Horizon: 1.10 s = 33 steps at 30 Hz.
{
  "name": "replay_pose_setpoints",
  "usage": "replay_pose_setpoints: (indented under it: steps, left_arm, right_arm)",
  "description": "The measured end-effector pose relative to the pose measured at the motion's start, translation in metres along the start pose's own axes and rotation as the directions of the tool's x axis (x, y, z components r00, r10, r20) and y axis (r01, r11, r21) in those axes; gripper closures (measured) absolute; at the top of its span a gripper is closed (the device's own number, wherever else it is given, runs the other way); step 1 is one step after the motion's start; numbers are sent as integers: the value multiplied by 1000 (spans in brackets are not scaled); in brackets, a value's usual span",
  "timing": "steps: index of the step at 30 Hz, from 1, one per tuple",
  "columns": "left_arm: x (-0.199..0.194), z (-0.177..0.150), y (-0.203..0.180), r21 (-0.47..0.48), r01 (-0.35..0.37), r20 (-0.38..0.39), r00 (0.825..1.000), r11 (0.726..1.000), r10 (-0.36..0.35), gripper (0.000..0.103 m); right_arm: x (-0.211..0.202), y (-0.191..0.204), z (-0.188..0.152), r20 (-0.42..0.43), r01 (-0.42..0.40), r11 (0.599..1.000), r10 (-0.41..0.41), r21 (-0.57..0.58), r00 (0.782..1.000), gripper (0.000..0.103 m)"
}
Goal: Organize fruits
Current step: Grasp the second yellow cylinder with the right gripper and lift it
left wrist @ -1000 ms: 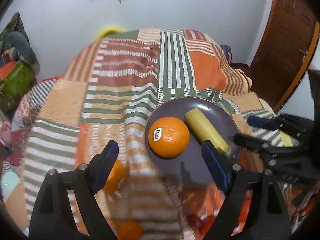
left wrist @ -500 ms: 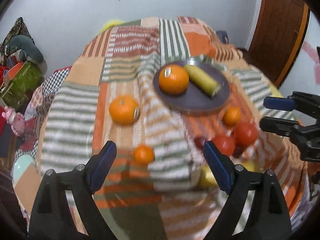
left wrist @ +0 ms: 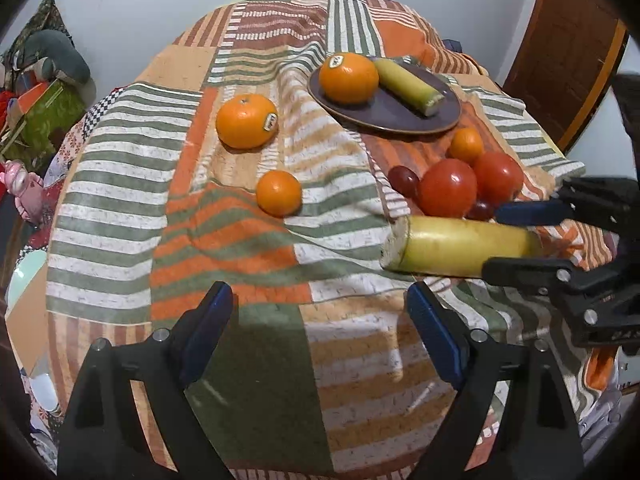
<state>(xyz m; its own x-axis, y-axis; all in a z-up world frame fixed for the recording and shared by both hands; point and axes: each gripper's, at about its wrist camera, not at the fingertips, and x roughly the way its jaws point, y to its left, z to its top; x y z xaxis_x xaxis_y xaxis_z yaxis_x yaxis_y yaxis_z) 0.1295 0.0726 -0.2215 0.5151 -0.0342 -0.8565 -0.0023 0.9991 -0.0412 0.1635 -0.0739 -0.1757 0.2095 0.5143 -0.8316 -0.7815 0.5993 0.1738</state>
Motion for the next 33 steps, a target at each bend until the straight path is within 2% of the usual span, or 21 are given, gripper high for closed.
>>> replay_pose_setpoints:
  steps: [7,12,16,21,24,29,33]
  left_arm:
    - [4,0,3,-29,27,3,1000,999,-27,14]
    - [1,-4,11,-48,17,13,1000,999,-16,14]
    - [-7,-3,20,-58,-3,27,1000,998,5,14]
    - [-16,6,30,-70,-24,49,998,997,27,14]
    - [-19,14,34,-79,-27,62,998,997,32,14]
    - [-24,29,34,-63,-35,88,995,997,41,14]
    - [-26,44,33,-36,-63,113,991,997,66,14]
  right_arm:
    - [27,8,11,-143,3,991,-22,-133,990,57]
    - [33,13,14,-180,9,986,-40,-168,983,61]
    - [26,16,9,-134,36,988,-57,-153,989,63]
    - [-2,11,10,-55,10,998,-14,-67,998,68]
    - [-22,9,15,8,36,998,-36,-51,999,68]
    - [-36,-6,22,43,55,998,-54,-17,998,68]
    - [-54,-20,18,91,115,993,-116,6,989,68]
